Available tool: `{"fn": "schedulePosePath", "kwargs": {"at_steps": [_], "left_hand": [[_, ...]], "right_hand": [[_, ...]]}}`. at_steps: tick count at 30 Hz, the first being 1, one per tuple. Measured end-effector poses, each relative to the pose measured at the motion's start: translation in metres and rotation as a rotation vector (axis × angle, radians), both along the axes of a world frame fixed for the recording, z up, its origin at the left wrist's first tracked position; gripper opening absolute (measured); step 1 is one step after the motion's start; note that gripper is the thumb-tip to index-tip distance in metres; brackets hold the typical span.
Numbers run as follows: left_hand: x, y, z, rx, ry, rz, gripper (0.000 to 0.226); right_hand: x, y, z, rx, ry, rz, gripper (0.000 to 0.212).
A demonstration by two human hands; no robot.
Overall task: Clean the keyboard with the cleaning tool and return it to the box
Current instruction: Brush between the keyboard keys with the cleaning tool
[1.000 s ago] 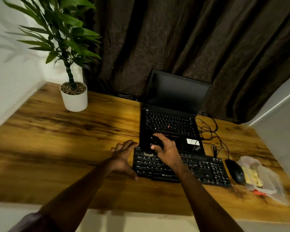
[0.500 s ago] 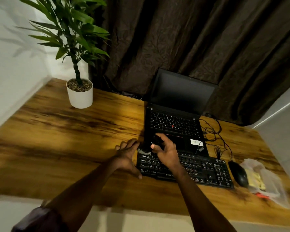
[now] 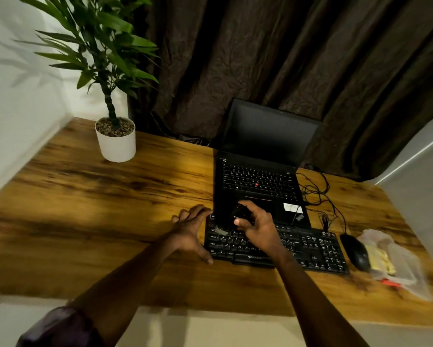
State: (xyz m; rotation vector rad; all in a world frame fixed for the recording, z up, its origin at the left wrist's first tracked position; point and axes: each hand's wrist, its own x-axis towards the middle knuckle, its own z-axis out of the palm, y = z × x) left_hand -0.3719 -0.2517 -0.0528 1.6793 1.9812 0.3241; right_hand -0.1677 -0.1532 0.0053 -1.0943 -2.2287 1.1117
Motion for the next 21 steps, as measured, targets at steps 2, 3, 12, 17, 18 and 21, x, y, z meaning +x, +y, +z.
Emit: {"fn": "schedulePosePath", "kwargs": {"at_steps": [2, 3, 12, 17, 18, 21], "left_hand": [[0.0, 0.0, 0.0, 0.002, -0.003, -0.004, 0.146], [0.0, 0.0, 0.001, -0.002, -0.002, -0.007, 0.145], [0.002, 0.001, 0.004, -0.086, 0.028, 0.021, 0.154], [0.003, 0.001, 0.005, -0.085, 0.023, 0.018, 0.149], [0.002, 0.0, 0.006, -0.073, 0.017, 0.016, 0.147], [0.002, -0.001, 0.008, -0.033, 0.015, 0.008, 0.143]], "right_hand": [[0.004, 0.002, 0.007, 0.027, -0.055, 0.019, 0.039], [0.004, 0.002, 0.01, 0.04, -0.076, 0.028, 0.04], [-0.028, -0.015, 0.01, 0.075, -0.071, 0.105, 0.038], [-0.025, -0.011, 0.013, 0.048, -0.096, 0.097, 0.04], [-0.022, -0.008, 0.014, 0.047, -0.118, 0.098, 0.042], [-0.007, 0.001, 0.015, 0.069, -0.213, 0.092, 0.046]]}}
